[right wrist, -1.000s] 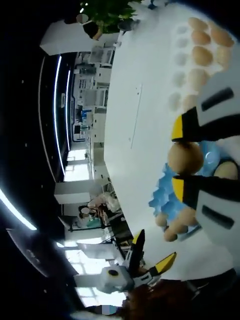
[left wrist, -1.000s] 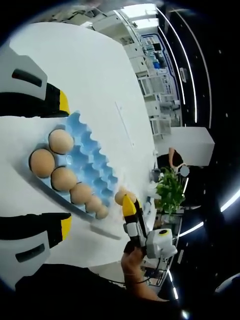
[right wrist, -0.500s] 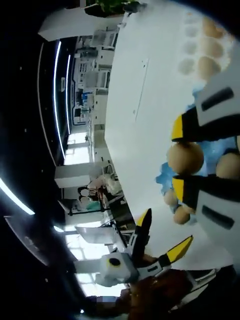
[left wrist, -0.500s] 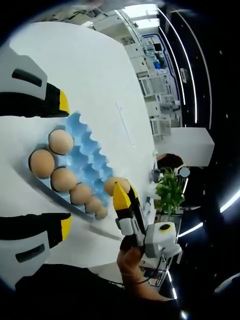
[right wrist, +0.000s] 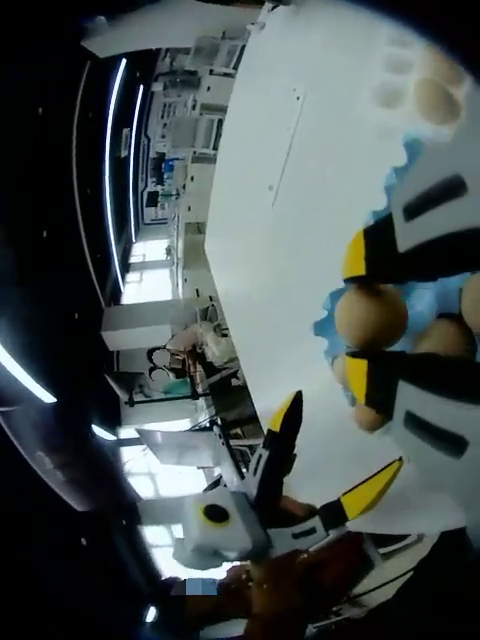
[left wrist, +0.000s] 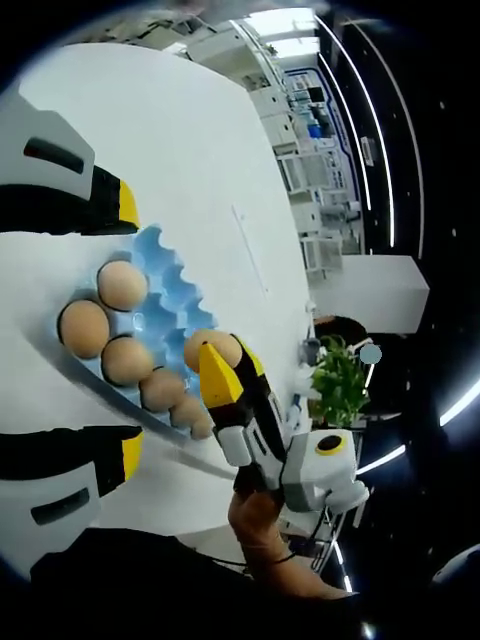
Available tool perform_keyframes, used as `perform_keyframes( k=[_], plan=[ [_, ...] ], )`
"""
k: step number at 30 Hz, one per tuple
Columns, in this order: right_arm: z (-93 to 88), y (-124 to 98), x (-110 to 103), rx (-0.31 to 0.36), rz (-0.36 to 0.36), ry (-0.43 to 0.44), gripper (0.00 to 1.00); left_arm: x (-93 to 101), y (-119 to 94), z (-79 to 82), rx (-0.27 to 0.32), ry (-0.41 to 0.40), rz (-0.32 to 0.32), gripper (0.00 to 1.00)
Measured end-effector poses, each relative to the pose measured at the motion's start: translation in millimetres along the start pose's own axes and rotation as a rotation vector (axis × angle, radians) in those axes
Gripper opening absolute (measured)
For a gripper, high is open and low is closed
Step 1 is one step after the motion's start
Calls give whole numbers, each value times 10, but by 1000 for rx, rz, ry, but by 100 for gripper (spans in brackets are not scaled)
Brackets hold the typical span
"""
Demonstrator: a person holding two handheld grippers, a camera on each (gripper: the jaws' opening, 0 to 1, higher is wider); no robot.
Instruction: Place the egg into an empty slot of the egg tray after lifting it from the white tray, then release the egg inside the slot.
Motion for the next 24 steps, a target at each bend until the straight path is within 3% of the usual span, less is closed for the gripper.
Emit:
perform_keyframes(
  k=[24],
  plan=[
    [-66, 352, -125, -72, 62, -38, 25, 1, -18, -35, -9, -6, 2, 78]
  ],
)
Point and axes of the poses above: the point that each gripper's makers call its tool centre point, and the gripper's own axes: y roughly forward along the fingers, x roughly to its right, z roughly out of its top, the point moved 10 cm from there along -y, roughly backward along the fingers, and after that the axes turned 14 degrees about -x, right-handed, at the moved point
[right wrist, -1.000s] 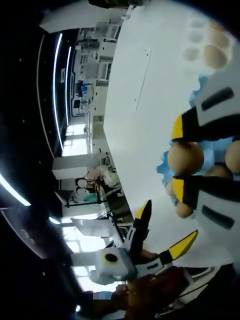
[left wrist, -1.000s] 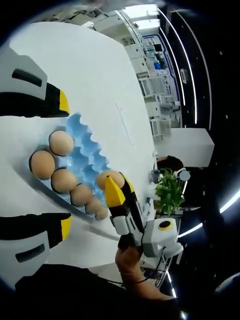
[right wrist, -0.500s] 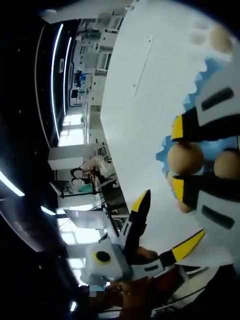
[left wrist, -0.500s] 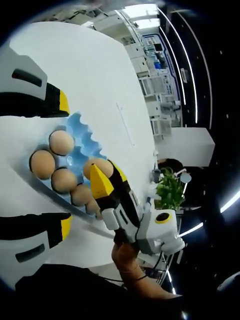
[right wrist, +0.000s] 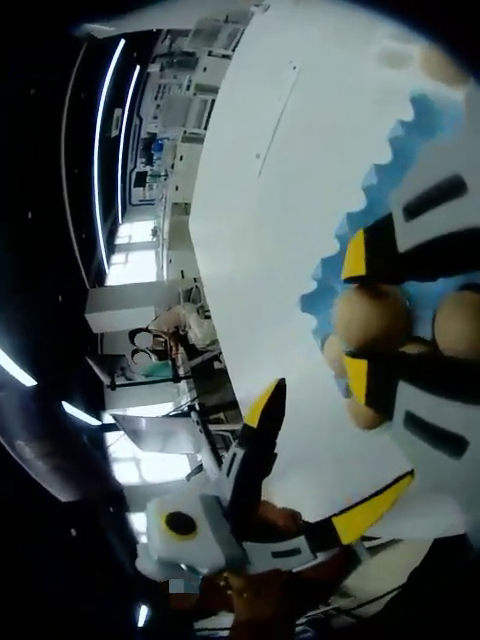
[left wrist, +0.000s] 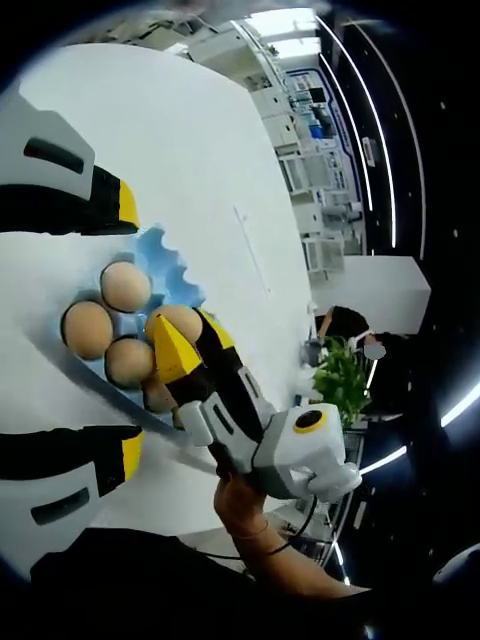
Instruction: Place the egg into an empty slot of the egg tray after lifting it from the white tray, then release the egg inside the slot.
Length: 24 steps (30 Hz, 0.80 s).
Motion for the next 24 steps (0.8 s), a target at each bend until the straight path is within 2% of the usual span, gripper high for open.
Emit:
perform_keyframes(
  k=[5, 8, 14, 20, 24],
  plan=[
    [-22, 40, 23, -13, 22, 41, 26, -4, -7, -3, 1, 0, 2, 78],
    [-34, 52, 34, -24, 14, 23, 26, -8, -10, -4, 0, -2, 5, 78],
    [-45, 67, 60, -25, 27, 62, 26, -5, -9, -7, -2, 0, 3, 78],
    [-52, 68, 42, -28, 24, 13, 26, -1, -7, -1, -4, 1, 5, 77],
    [-66, 30, 47, -26, 28, 20, 27, 4, -10, 14, 1, 5, 5, 77]
  ],
)
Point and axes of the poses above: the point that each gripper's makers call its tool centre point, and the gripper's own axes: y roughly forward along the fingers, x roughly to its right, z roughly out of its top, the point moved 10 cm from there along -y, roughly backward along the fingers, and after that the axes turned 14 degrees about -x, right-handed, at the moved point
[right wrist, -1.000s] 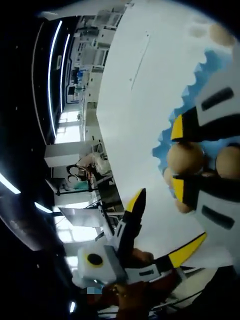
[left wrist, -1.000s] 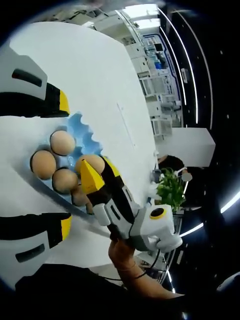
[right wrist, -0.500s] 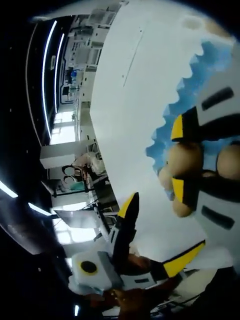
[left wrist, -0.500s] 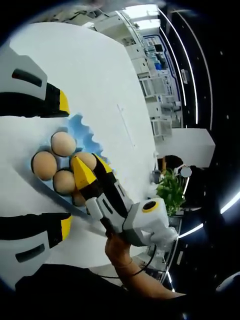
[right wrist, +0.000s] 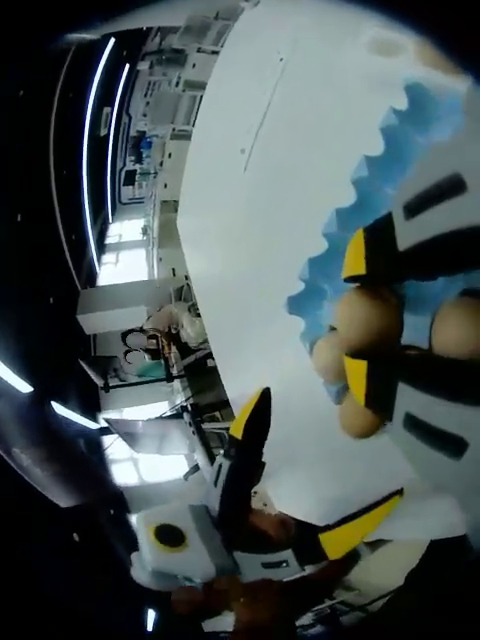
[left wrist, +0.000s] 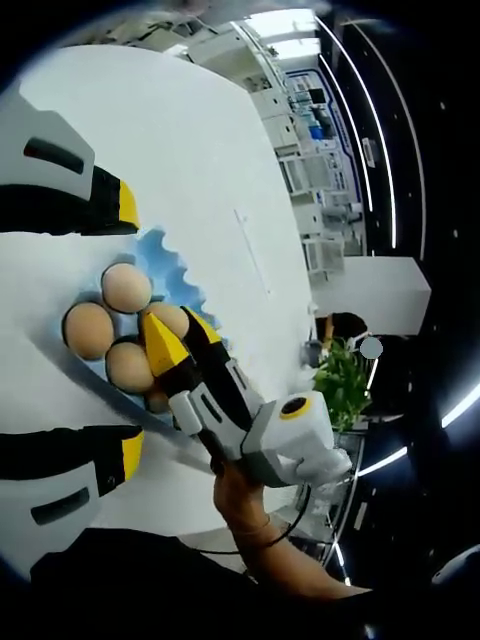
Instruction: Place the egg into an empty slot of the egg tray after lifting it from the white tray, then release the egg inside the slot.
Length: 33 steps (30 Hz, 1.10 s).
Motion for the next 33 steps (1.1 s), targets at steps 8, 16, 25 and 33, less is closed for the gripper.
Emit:
perform_keyframes(
  k=[8, 16, 25, 33],
  plan=[
    [-187, -309, 71, 41, -15, 108, 26, 23, -5, 16, 10, 5, 0, 77],
    [-286, -735, 254, 141, -116, 186, 24, 42, 18, 28, 7, 13, -8, 77],
    [-683, -1332, 627, 163, -366, 302, 24, 21, 5, 23, 12, 8, -1, 78],
    [-1083, -1903, 998, 168, -657, 411, 24, 20, 9, 24, 15, 5, -5, 78]
  ],
)
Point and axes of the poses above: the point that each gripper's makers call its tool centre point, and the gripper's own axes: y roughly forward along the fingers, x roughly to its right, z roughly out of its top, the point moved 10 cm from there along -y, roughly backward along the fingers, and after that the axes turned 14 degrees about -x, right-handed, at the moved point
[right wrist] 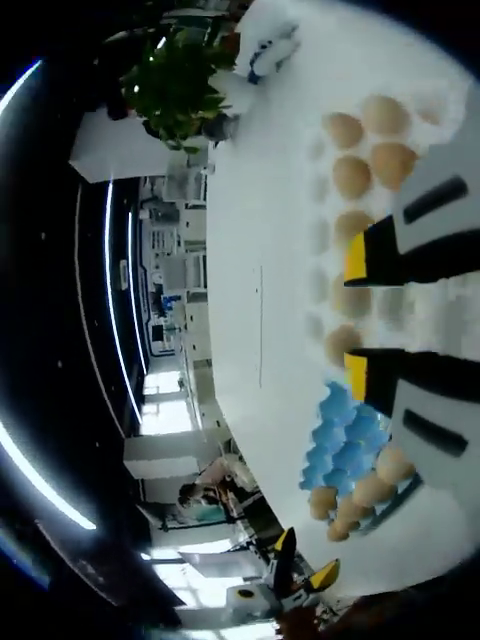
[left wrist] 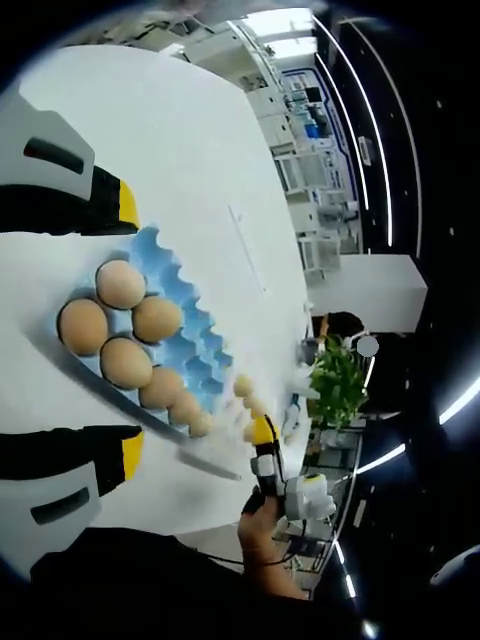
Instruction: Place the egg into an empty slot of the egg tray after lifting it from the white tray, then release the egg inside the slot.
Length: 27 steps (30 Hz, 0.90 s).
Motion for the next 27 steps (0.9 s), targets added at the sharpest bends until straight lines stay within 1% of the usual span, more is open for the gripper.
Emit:
perform_keyframes(
  k=[2, 3, 5, 7, 8, 10, 12, 15, 16, 17, 21, 24, 27],
  plan=[
    [-39, -19, 134, -7, -44, 16, 24, -1, 0, 2, 3, -1, 0, 78],
    [-59, -12, 171, -8, -43, 20, 24, 0, 0, 4, 3, 0, -1, 77],
    [-119, 15, 254, -34, -66, 31, 24, 0, 4, 5, 1, 4, -2, 77],
    [-176, 45, 284, -61, -81, 31, 24, -1, 4, 7, 0, 5, -2, 77],
    [-182, 47, 278, -60, -79, 32, 24, -2, 4, 8, 0, 6, -2, 77],
    [-220, 55, 264, -81, -91, 36, 24, -6, -2, 10, -1, 7, -1, 77],
    [-246, 82, 261, -87, -75, 49, 25, -10, -8, 11, 1, 7, 0, 77],
    [-264, 108, 251, -103, -71, 31, 26, -14, -8, 6, -2, 6, 1, 77],
    [-290, 131, 240, -124, -71, 22, 26, -12, -5, 4, -4, 5, -1, 77],
    [-277, 129, 236, -95, -82, -31, 27, -10, -2, 3, -4, 6, -1, 77],
    [-291, 117, 260, -102, -70, -13, 26, -2, 8, 3, -5, 9, -5, 77],
    [-282, 109, 255, -106, -71, -16, 25, -1, 9, 0, -7, 9, -5, 77],
    [-268, 89, 241, -113, -71, -6, 25, 0, -4, 1, 5, -2, -8, 77]
  ],
)
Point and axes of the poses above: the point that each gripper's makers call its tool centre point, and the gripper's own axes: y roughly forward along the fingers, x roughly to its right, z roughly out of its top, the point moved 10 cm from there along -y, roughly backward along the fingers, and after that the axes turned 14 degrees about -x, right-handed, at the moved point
